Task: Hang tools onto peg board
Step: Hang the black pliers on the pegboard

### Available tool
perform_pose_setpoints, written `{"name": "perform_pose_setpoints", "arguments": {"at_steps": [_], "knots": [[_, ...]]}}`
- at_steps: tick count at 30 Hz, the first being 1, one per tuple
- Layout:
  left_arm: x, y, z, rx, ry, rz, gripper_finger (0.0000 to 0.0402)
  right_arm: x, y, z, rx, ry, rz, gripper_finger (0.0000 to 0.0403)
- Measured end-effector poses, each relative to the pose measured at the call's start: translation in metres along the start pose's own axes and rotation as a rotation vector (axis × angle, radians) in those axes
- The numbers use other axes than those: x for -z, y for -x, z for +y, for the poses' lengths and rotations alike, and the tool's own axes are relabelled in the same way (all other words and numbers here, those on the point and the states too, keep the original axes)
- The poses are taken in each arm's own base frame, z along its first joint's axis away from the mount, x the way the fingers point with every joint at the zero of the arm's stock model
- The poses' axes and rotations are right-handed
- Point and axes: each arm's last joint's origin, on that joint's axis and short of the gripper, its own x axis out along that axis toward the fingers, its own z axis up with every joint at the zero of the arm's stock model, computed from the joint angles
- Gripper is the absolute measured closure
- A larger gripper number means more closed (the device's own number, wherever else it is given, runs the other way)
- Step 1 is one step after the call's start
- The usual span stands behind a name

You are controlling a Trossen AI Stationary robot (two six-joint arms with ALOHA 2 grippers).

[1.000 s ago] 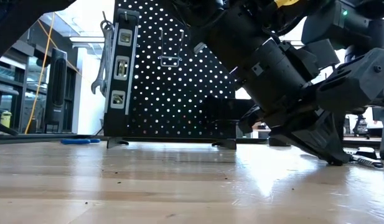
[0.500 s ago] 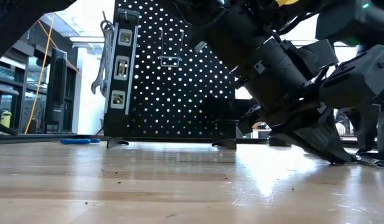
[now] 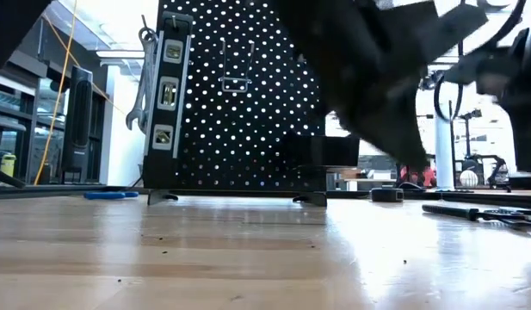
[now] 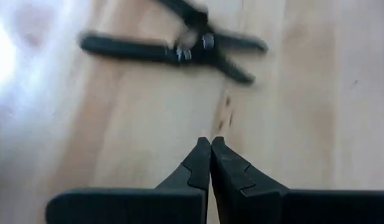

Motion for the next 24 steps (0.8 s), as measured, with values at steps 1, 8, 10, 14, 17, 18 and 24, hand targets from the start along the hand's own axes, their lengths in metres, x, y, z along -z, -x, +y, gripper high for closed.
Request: {"name": "perform_pose_setpoints", "arguments": {"at_steps": [1, 8, 10, 14, 17, 18, 24], "knots": [[0.002, -0.007, -0.001, 0.019, 0.004, 0.0, 0.0401, 0.002, 0.006, 0.0, -0.009, 0.014, -0.003, 0.04], [-0.007, -0.036, -0.019, 0.259, 0.071, -0.221, 0.0401, 0.006, 0.043, -0.015, 0.004, 0.09, -0.048, 0.0401], [-0.006, -0.046, -0.022, 0.289, 0.081, -0.272, 0.0401, 0.006, 0.049, -0.024, 0.009, 0.099, -0.048, 0.0401], [-0.002, -0.057, -0.025, 0.294, 0.045, -0.319, 0.0401, 0.007, 0.056, -0.04, 0.006, 0.111, -0.021, 0.0402], [0.005, -0.068, -0.021, 0.251, 0.037, -0.303, 0.0401, 0.006, 0.06, -0.044, -0.007, 0.12, -0.009, 0.0402], [0.006, -0.071, -0.019, 0.232, 0.035, -0.304, 0.0401, 0.006, 0.06, -0.044, -0.008, 0.121, -0.009, 0.0402], [-0.013, -0.07, 0.002, 0.2, 0.014, -0.397, 0.0401, 0.004, 0.061, -0.044, -0.026, 0.118, -0.023, 0.0403]]}}
